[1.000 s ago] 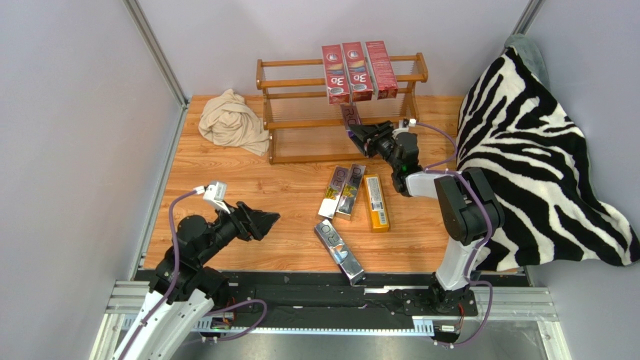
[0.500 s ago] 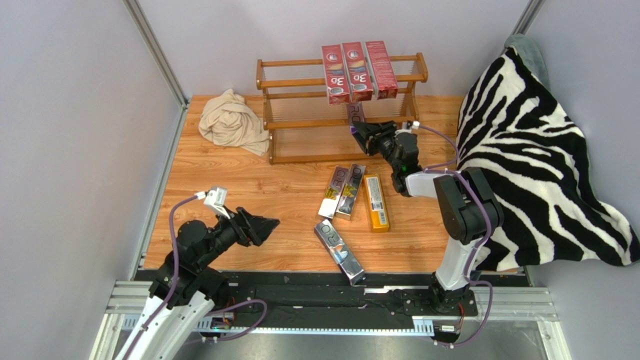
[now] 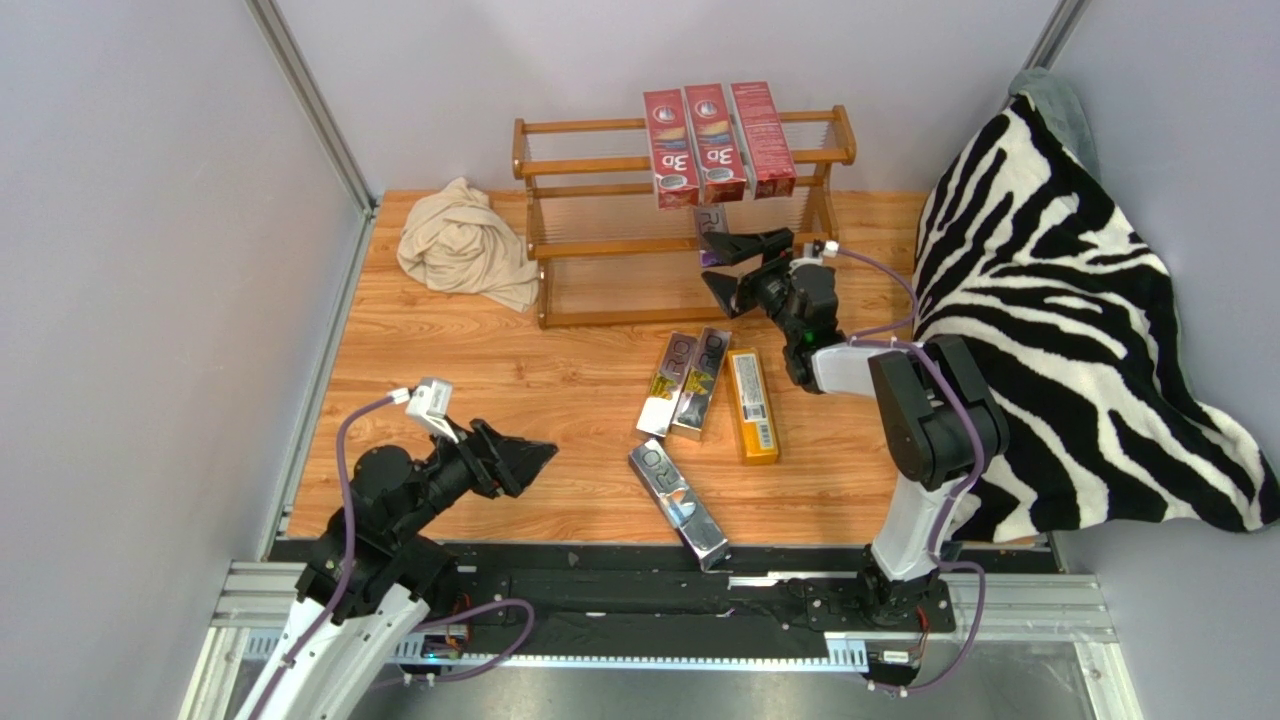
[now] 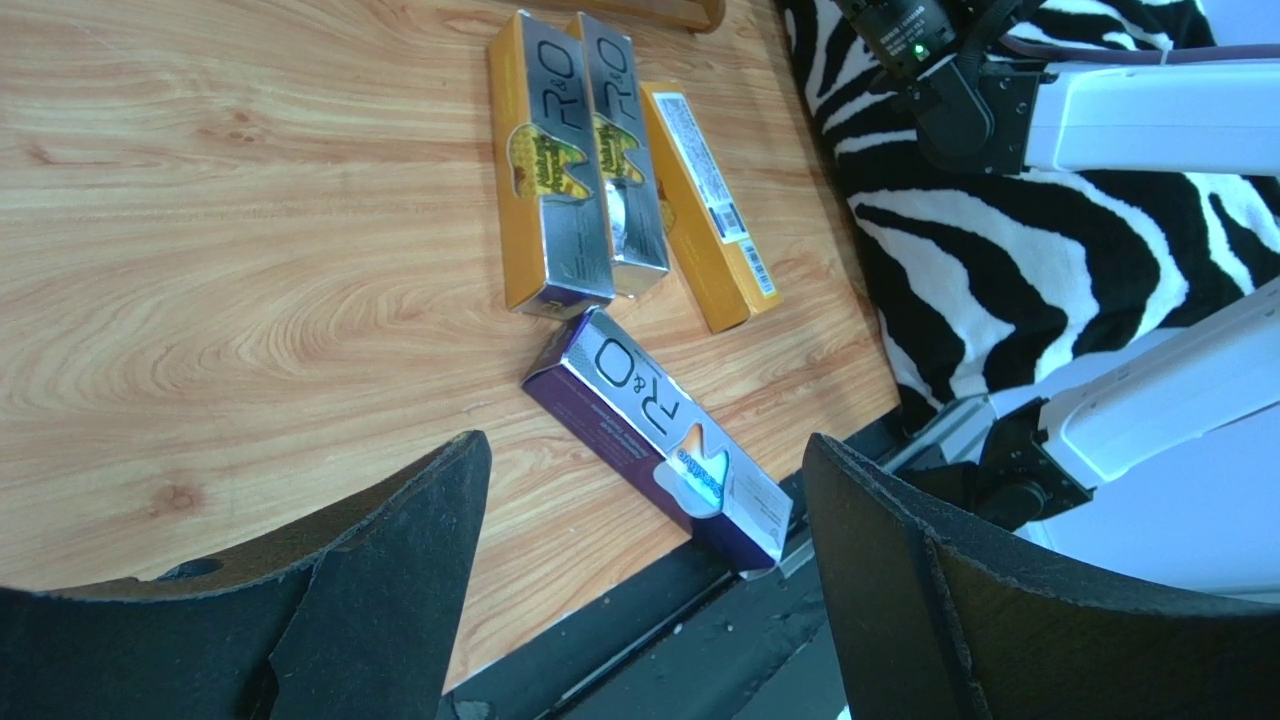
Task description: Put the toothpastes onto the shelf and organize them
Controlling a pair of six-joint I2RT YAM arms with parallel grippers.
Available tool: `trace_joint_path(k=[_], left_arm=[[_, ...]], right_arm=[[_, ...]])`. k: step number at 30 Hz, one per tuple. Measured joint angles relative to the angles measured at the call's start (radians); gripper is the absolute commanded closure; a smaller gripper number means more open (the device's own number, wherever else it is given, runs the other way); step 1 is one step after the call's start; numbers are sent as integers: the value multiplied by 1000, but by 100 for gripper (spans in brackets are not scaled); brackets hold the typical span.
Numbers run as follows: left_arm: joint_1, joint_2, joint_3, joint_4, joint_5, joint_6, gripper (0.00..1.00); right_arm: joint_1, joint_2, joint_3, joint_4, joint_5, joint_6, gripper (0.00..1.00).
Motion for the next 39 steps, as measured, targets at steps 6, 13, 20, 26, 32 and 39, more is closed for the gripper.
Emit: trace_joint_path(k=[6,13,20,26,32,39], left_arm=[[0,0,-2,-2,0,0,15],[0,26,-5,0,5,0,12],[0,62,-5,1,5,-7,10],[0,100,-6,22,10,-19,9],[0,120,-13,44,13,-28,1],[0,144,-21,55,29,-32,1]], right_arm=[[-6,-43,-26,-2,-27,-13,5],[-14,-117,-117,5,-88,-19,4],[-21,-253,-221,-100,-190,-105,0],[-19,-570,-307,-402,-194,-326,0],[27,-881,-313,-778,-82,-608,0],[265,-1014,-380,-1106,115,-795,0]])
